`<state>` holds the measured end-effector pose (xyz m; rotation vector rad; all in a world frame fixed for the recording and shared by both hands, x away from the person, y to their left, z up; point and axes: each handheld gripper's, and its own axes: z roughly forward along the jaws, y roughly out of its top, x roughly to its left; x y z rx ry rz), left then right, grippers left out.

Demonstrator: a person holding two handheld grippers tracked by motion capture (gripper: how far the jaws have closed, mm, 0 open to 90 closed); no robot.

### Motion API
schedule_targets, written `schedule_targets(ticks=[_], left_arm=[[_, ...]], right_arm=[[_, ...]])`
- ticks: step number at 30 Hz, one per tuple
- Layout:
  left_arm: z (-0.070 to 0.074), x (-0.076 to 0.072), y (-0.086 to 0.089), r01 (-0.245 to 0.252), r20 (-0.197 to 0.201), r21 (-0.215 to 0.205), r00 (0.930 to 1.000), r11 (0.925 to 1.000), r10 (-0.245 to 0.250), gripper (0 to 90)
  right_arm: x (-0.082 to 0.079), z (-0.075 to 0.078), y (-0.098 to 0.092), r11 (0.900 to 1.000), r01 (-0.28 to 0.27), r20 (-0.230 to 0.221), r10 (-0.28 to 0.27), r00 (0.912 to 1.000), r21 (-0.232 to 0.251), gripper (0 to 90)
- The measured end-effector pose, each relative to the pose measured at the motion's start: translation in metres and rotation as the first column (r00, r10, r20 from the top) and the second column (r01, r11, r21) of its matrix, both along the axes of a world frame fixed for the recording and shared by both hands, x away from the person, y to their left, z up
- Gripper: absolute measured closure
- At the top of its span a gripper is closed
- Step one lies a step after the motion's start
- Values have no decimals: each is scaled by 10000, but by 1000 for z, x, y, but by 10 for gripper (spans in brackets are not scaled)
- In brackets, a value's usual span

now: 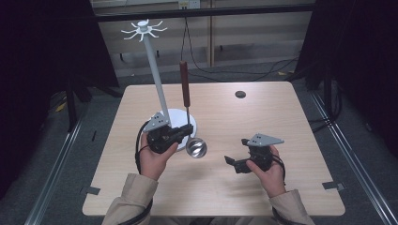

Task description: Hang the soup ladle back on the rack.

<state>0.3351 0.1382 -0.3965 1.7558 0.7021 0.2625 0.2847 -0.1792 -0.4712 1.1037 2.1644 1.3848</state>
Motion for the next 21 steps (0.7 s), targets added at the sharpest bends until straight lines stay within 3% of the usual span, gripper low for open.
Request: schedule_targets(ticks=[1, 4, 6, 14, 21], left_arm=[[2, 0, 1, -97, 27, 156, 9999, 9998, 97, 849], [8, 3, 4, -208, 74, -148, 9998, 9997, 209, 850], [12, 5, 7, -292, 238, 9, 9993, 9996, 292, 850], [24, 17, 14, -519, 343, -401, 9980, 9978, 533, 849], [37, 26, 16, -722, 477, -445, 9961, 9964, 743, 850]], right_arm=[[0, 0, 0, 10000, 11, 37, -11, 10000, 22, 38], [0, 1, 1, 10000, 25, 27, -25, 10000, 69, 38], [0, 1, 1, 9999, -7, 26, 7, 10000, 116, 39], [0, 2, -2, 9998, 4, 87, -6, 10000, 220, 39], [0, 4, -5, 9995, 83, 126, -87, 9999, 312, 39]])
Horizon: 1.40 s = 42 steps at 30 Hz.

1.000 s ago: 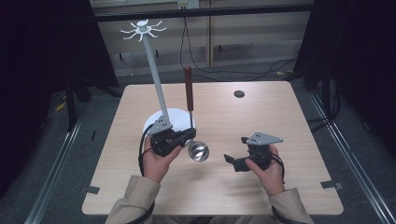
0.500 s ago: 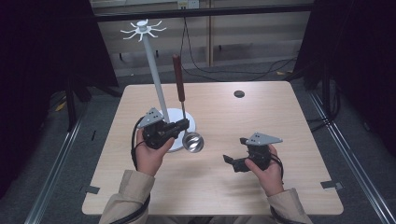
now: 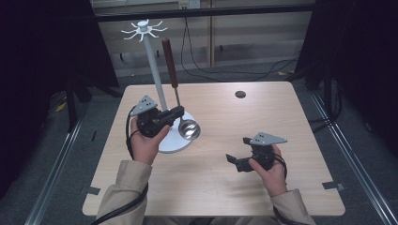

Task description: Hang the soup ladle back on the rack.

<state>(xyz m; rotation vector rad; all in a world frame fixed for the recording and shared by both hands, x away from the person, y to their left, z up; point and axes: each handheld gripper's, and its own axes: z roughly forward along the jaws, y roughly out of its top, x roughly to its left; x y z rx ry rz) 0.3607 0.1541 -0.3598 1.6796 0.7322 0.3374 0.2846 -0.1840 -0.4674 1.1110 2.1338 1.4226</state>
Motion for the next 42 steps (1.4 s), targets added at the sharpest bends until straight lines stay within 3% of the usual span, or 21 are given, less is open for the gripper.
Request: schedule_targets(ticks=[16, 37, 42], left_arm=[[8, 14, 3, -238, -30, -470, 9997, 9986, 237, 850], [2, 19, 7, -493, -300, -701, 9984, 9963, 473, 850], [1, 20, 10, -555, -238, -537, 9982, 9970, 543, 849]], right_arm=[[0, 2, -2, 10000, 22, 32, -22, 10000, 75, 39], [0, 3, -5, 9999, 66, 91, -67, 9999, 117, 40], [0, 3, -6, 9999, 86, 99, -87, 9999, 123, 40]])
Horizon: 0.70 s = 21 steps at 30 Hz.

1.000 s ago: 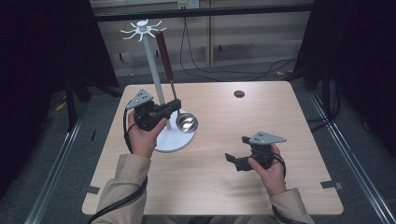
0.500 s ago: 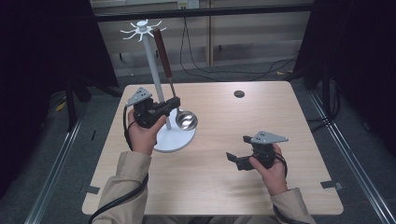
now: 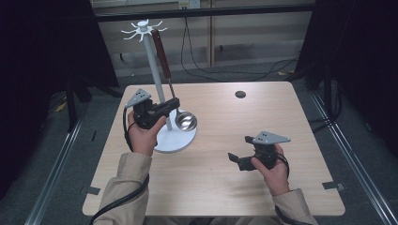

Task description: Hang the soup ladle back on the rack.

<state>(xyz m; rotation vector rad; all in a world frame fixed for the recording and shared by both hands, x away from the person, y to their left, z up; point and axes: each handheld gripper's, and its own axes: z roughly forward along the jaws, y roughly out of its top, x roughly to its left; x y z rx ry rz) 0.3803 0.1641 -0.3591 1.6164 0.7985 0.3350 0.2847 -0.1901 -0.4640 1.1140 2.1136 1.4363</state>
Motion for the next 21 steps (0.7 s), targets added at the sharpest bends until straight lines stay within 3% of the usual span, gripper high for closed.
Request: schedule_targets(ticks=[4, 12, 21], left_arm=[[-1, 0, 1, -96, -40, -215, 9999, 9997, 95, 850], [-4, 3, 9, -430, 200, -18, 9989, 9991, 430, 844], [-7, 7, 14, -455, 396, 33, 9982, 9990, 453, 833]], right_arm=[[0, 0, 0, 10000, -27, 45, 27, 10000, -6, 41], [0, 0, 0, 10000, -34, 45, 34, 10000, -35, 41], [0, 0, 1, 9999, -94, 98, 95, 9999, -60, 40]])
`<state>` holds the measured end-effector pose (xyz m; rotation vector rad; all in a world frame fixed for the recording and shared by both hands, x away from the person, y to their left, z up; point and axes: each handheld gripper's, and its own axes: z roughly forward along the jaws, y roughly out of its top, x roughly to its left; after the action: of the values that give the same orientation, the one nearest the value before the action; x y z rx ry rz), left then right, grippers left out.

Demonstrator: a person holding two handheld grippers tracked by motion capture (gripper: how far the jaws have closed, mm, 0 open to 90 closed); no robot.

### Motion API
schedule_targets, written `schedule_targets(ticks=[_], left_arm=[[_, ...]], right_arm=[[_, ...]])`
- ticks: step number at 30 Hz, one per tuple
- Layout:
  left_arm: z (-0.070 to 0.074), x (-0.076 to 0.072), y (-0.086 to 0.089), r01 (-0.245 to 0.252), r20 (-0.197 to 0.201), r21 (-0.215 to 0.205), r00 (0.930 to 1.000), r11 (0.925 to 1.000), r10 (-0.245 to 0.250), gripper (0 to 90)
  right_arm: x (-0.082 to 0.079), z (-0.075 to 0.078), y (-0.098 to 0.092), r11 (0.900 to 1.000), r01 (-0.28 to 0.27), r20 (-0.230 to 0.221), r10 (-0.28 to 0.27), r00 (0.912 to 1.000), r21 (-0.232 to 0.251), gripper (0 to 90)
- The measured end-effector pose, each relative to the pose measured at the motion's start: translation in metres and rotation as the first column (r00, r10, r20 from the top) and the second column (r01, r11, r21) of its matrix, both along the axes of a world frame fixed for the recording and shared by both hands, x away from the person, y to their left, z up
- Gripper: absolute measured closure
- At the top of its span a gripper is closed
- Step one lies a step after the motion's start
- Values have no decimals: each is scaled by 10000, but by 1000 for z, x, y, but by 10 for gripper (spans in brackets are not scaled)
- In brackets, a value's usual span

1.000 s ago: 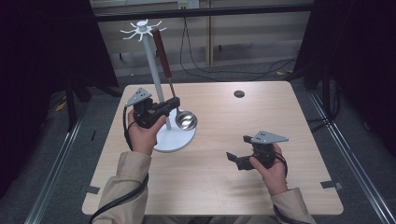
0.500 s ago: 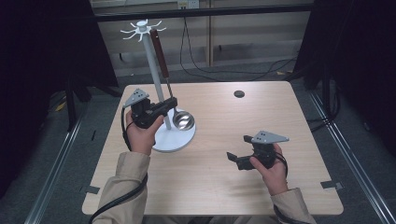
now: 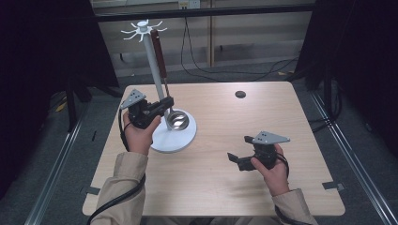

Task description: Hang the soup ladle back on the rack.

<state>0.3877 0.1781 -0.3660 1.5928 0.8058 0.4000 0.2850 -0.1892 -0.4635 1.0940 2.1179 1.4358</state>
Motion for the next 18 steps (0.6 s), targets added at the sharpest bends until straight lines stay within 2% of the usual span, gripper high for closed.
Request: schedule_targets(ticks=[1, 3, 7, 11, 16, 18], left_arm=[[0, 0, -1, -96, -40, -48, 9999, 9999, 96, 831], [-1, 1, 1, 44, 5, -133, 10000, 9999, -44, 831], [0, 3, 1, -41, 46, 16, 10000, 10000, 41, 829], [0, 5, 2, 85, 35, -35, 10000, 10000, -85, 827], [0, 8, 3, -26, 78, 47, 10000, 10000, 26, 795], [-1, 9, 3, 129, 41, 0, 9999, 9999, -129, 792]], right_arm=[[0, 0, 0, 10000, -58, 14, 58, 10000, 22, 41], [0, 1, 1, 10000, -75, 21, 75, 10000, 52, 41], [0, 2, 0, 9999, -97, 64, 96, 9999, 70, 41], [0, 1, 0, 9999, -115, 66, 115, 9999, -21, 40], [0, 3, -1, 9999, -113, 100, 113, 9999, -21, 41], [0, 3, -1, 9999, -96, 114, 97, 9999, -78, 41]])
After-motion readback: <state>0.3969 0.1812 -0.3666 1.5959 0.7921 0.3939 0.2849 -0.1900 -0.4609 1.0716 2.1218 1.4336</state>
